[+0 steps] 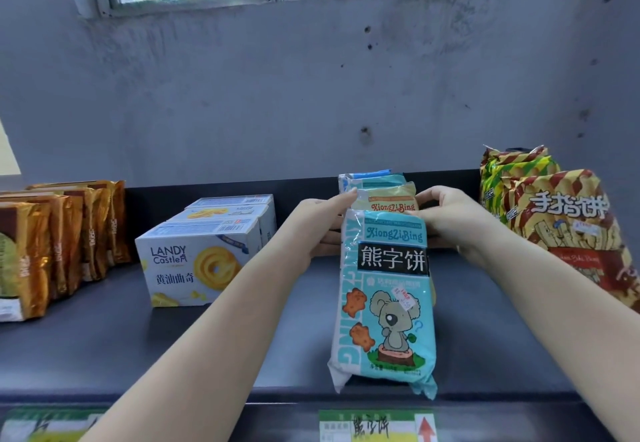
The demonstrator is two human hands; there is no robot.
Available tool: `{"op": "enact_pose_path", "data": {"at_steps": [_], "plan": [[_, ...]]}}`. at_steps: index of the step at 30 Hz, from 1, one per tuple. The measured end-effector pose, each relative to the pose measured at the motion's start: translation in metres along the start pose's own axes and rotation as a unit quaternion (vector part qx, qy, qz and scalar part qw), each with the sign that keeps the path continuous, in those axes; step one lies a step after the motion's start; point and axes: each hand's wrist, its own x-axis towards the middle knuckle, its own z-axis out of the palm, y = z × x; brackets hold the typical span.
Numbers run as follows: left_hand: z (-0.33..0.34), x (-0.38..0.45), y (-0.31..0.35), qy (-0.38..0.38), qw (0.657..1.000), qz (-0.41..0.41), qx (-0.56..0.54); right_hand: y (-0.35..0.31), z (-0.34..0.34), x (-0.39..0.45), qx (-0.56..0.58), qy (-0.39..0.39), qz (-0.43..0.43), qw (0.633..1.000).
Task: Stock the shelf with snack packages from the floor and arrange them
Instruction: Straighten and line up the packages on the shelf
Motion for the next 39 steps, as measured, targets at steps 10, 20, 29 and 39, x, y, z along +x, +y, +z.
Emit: {"op": "enact_pose_path", "data": {"at_steps": [10,20,29,39], "plan": [[-0.007,-0.009,-0.006,-0.004,0.999,0.026,0.036,0.003,-0.003,0.0,-0.008,-0.025,-0.001,1.0],[-0.014,-0.039,-0.02,0.023,0.976,0.144,0.159,-0.014,-0.012,-0.05,-0.149,-0.011,-0.076,0.986],[-0.005,-0.033,-0.017,0.029,0.966,0.237,0.1,-0.016,-0.007,-0.051,-0.128,0.066,-0.145,0.979],[-0.004,-0.036,-0.021,0.047,0.954,0.211,0.21,-0.005,-0.008,-0.054,-0.199,0.066,-0.138,0.968]]}}
